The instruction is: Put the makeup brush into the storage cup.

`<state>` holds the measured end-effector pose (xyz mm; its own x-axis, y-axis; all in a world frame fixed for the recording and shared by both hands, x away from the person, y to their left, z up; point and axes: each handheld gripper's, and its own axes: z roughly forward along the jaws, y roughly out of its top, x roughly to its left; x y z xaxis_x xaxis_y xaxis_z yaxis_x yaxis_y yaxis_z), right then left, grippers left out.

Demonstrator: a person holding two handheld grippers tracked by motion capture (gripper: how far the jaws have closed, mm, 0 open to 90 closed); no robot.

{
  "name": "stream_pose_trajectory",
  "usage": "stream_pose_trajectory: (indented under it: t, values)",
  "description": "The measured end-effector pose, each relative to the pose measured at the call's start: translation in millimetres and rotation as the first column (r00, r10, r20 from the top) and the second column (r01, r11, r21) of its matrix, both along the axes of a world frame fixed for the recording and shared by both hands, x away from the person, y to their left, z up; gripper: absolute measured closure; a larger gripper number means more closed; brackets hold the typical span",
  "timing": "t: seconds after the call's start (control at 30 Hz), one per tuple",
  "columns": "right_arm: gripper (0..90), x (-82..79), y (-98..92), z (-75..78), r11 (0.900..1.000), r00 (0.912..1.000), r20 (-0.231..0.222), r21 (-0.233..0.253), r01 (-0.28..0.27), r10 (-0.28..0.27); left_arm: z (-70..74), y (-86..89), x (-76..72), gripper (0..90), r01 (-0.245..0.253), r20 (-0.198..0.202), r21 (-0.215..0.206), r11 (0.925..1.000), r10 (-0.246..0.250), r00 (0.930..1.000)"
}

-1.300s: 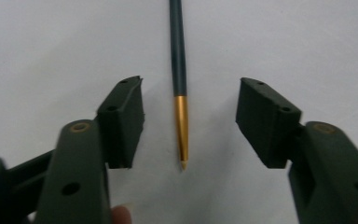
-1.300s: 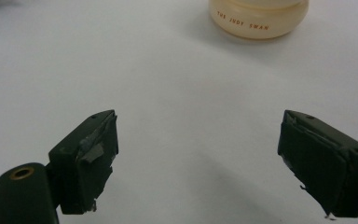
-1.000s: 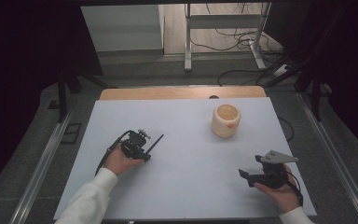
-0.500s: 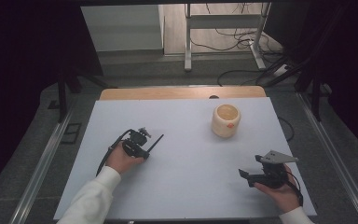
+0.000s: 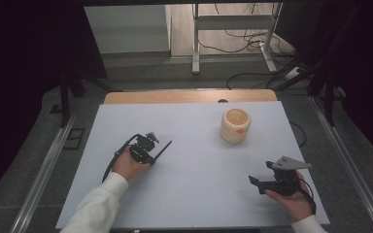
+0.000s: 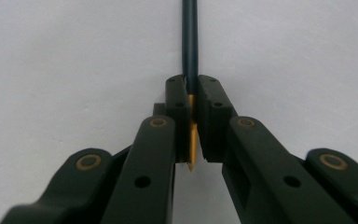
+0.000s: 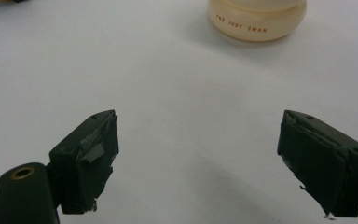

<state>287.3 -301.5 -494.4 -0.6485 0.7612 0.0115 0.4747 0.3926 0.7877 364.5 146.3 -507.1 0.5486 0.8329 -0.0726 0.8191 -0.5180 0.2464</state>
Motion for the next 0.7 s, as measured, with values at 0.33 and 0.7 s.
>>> stream_pose_trajectory:
  t: [0.33, 0.7]
  values:
    - [13.4, -0.6, 0.0, 0.9, 1.000, 1.0000, 0.005, 0.010, 0.001, -0.002, 2.3, 1.1, -0.3, 84.4, 0.011, 0.028, 0.017, 0.9998, -0.011, 0.9995]
    - [13.6, -0.6, 0.1, 1.0, 1.000, 1.0000, 0.006, 0.010, 0.003, -0.003, 18.4, 9.9, -3.9, 84.3, 0.023, 0.047, -0.021, 0.9995, -0.022, 0.9987]
